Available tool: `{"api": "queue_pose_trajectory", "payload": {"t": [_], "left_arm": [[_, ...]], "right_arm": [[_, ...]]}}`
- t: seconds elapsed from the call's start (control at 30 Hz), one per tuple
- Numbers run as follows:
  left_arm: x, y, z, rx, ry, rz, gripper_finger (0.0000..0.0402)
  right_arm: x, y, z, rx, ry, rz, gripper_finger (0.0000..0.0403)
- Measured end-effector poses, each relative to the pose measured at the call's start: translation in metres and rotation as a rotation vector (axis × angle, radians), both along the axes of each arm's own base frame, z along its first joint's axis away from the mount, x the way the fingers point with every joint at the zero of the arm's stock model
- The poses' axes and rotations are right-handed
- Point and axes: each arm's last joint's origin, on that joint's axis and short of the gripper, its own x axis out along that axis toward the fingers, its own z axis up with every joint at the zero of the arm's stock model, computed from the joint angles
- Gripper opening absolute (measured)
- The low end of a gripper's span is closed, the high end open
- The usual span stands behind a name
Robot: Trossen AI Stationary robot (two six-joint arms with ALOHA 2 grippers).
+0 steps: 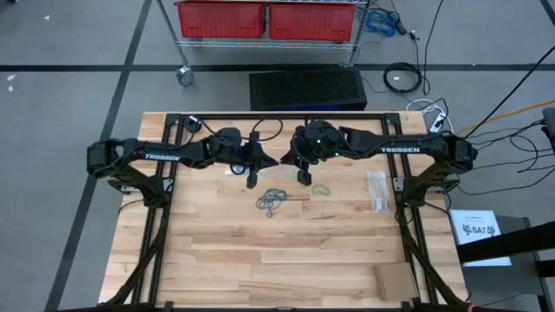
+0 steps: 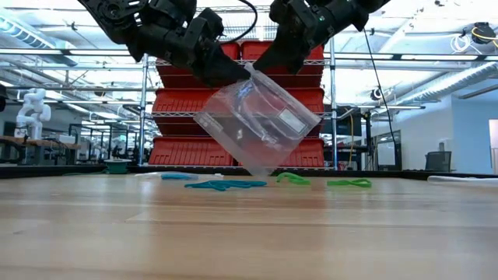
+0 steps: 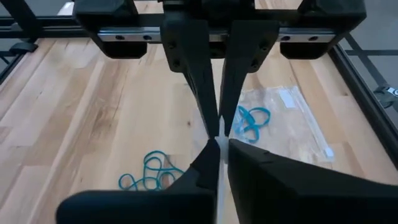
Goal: Sort rubber bands
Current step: Open the top transparent zip bag
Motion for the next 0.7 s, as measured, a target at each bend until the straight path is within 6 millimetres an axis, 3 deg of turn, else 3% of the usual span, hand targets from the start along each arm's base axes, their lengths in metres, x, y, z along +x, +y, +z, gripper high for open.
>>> {"api": "queue_pose_trajectory", "payload": {"t": [0.43,0.57,0.7], "left_arm": [[0.0002,-0.0004,0.0008,-0.006,-0.011,-0.017,0.0071],[0.0002,-0.0005,0.0007,-0.004,-0.009,-0.020,0.0066],[0.0000,-0.0005,0.0001,-0.006,-0.003,-0.020,0.0025]], "right_arm": [[-0.0007,0.0004,-0.0011,-0.001,0.013,0.004,0.0001],[-0.0007,0.0004,-0.0011,-0.001,0.014,0.004,0.0001],[-0.0010,0.0002,-0.0017,0.000,0.022,-0.010,0.0001]]}}
